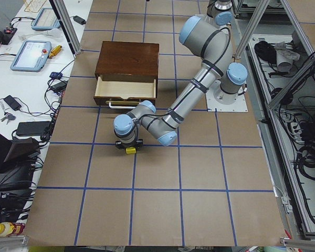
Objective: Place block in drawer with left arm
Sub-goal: 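Close the left gripper on the yellow cube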
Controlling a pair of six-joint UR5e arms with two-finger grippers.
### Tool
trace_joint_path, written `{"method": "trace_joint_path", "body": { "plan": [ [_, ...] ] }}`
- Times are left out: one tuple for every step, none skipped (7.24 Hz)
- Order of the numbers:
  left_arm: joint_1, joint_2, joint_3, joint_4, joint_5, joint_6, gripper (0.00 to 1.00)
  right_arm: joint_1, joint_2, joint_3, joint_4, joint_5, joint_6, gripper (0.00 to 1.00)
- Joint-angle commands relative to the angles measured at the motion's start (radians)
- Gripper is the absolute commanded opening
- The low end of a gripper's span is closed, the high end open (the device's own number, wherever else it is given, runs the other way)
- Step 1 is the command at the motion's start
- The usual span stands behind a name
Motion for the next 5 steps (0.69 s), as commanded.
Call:
{"method": "trace_joint_path", "body": {
  "plan": [
    [0.000, 0.000, 0.000, 0.000, -0.002, 0.002, 0.31, 0.000, 0.000, 0.000, 0.000, 0.000, -0.001, 1.00],
    [0.000, 0.002, 0.000, 0.000, 0.000, 0.002, 0.31, 0.000, 0.000, 0.000, 0.000, 0.000, 0.000, 1.00],
    [-0.002, 0.008, 0.002, -0.003, 0.000, 0.003, 0.30, 0.000, 0.000, 0.000, 0.000, 0.000, 0.000, 1.00],
    [-0.008, 0.034, 0.008, -0.017, 0.008, 0.002, 0.26, 0.000, 0.000, 0.000, 0.000, 0.000, 0.000, 1.00],
    [-0.018, 0.075, 0.013, -0.062, 0.006, -0.002, 0.26, 0.000, 0.000, 0.000, 0.000, 0.000, -0.001, 1.00]
  ]
}}
